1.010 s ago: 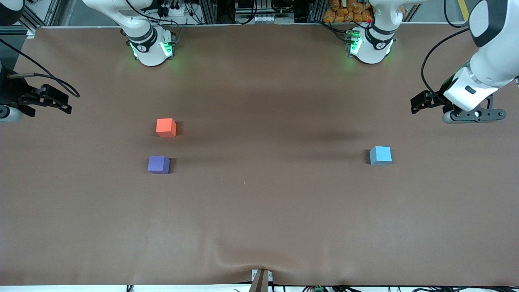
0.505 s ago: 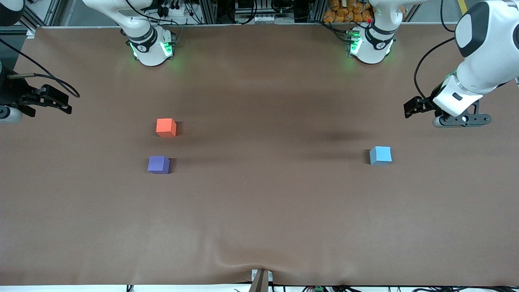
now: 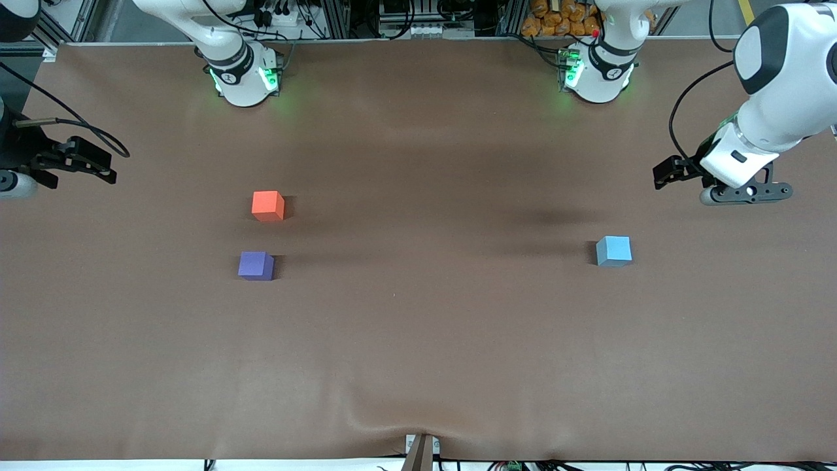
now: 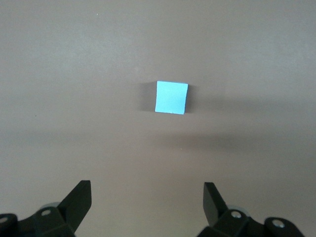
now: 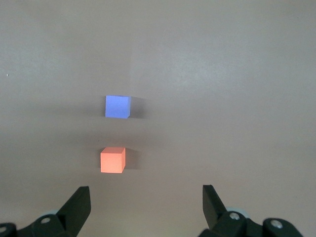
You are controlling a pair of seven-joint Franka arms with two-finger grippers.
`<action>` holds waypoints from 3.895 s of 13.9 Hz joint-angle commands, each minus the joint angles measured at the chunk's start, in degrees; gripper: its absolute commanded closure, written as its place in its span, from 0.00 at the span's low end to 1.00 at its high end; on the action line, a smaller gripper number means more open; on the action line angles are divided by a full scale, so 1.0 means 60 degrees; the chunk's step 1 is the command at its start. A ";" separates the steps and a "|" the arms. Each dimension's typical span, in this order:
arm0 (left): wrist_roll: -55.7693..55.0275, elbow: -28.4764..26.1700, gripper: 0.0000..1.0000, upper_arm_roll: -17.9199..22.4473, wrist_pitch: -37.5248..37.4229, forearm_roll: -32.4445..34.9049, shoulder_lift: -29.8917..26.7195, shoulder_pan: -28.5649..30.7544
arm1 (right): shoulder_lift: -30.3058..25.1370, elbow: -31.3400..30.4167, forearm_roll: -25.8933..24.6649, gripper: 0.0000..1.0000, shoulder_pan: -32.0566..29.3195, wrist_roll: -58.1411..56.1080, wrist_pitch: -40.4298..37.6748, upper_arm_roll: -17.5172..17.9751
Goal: Place blue block between orange and purple blocks
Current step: 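Move the left gripper toward the light blue block, then lower the open left gripper over the light blue block, then close the left gripper on the light blue block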
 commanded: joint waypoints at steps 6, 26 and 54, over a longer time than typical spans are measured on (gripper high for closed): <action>0.0000 -0.1690 0.00 -0.0239 0.1591 -0.0545 -0.0370 0.0087 | 0.0078 0.0169 0.0009 0.00 0.0141 0.0138 -0.0114 -0.0053; 0.0014 -0.2439 0.00 -0.0503 0.7098 -0.0546 0.3188 -0.0060 | 0.0078 0.0169 0.0038 0.00 0.0185 0.0138 -0.0144 -0.0067; 0.0688 -0.2351 0.98 -0.0444 0.8214 -0.0370 0.4361 0.0321 | 0.0151 0.0125 0.0067 0.00 0.0199 0.0153 -0.0041 -0.0024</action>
